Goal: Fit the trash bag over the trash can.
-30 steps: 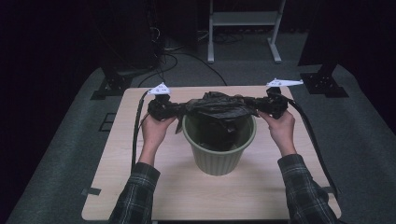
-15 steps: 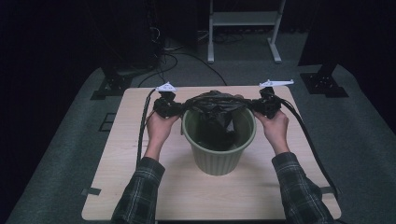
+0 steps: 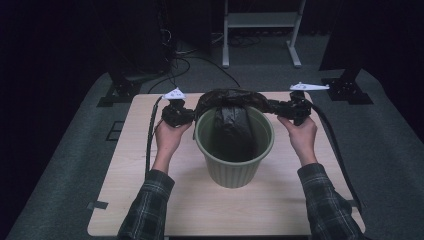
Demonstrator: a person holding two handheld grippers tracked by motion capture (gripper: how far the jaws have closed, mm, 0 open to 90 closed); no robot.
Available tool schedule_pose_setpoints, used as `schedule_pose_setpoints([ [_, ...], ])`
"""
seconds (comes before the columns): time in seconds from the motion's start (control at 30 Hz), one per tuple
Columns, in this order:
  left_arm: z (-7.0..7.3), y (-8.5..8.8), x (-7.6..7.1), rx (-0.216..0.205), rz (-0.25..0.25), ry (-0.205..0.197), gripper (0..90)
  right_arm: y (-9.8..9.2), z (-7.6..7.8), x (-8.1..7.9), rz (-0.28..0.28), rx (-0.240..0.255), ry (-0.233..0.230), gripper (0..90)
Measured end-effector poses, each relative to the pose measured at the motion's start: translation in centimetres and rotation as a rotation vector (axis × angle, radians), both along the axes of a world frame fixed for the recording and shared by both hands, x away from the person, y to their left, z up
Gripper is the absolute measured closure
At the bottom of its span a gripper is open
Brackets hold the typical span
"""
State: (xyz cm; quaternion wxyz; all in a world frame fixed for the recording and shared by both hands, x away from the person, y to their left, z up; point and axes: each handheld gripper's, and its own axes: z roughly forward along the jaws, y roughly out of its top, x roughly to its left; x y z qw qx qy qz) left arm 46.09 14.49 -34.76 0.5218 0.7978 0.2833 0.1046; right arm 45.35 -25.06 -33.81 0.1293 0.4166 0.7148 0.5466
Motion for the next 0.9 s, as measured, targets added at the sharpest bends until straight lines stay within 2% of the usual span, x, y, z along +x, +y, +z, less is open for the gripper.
schedule_pose_setpoints([
  [0.07, 0.3, -0.2, -0.3, 0.012, -0.016, -0.028, 89.5, -0.5, 1.2, -0.6, 0.013, 0.015, -0.039, 57.7],
  [0.13, 0.4, -0.4, -0.5, 0.013, -0.027, -0.042, 89.6, -0.7, 2.3, -1.3, 0.014, 0.007, -0.077, 57.1],
  [0.23, 0.7, -0.4, -0.9, 0.02, -0.023, -0.059, 89.6, -1.2, 3.3, -2.3, 0.022, -0.008, -0.112, 56.1],
  [0.3, 0.8, -0.1, -1.0, 0.009, -0.02, -0.066, 89.6, -1.9, 3.8, -3.1, 0.016, -0.011, -0.133, 56.1],
  [0.4, 1.1, 0.4, -1.1, -0.011, -0.013, -0.07, 89.6, -3.1, 4.3, -3.9, 0.009, 0.013, -0.149, 55.1],
  [0.47, 1.3, 0.5, -1.1, -0.017, -0.01, -0.076, 89.6, -3.5, 5.1, -4.3, 0.043, 0.05, -0.162, 53.4],
  [0.53, 1.4, 0.5, -1.2, -0.022, -0.009, -0.082, 89.6, -3.0, 5.8, -4.3, 0.084, 0.055, -0.171, 51.4],
  [0.63, 1.4, 0.5, -1.2, -0.026, -0.013, -0.087, 89.6, -1.2, 6.4, -4.1, 0.144, 0.045, -0.186, 48.7],
  [0.77, 1.5, 0.5, -1.3, -0.029, -0.018, -0.093, 89.6, 1.8, 6.4, -3.3, 0.215, 0.026, -0.182, 46.1],
  [0.9, 1.7, 0.4, -1.4, -0.029, -0.025, -0.101, 89.6, 4.0, 5.8, -2.1, 0.23, -0.007, -0.172, 45.0],
])
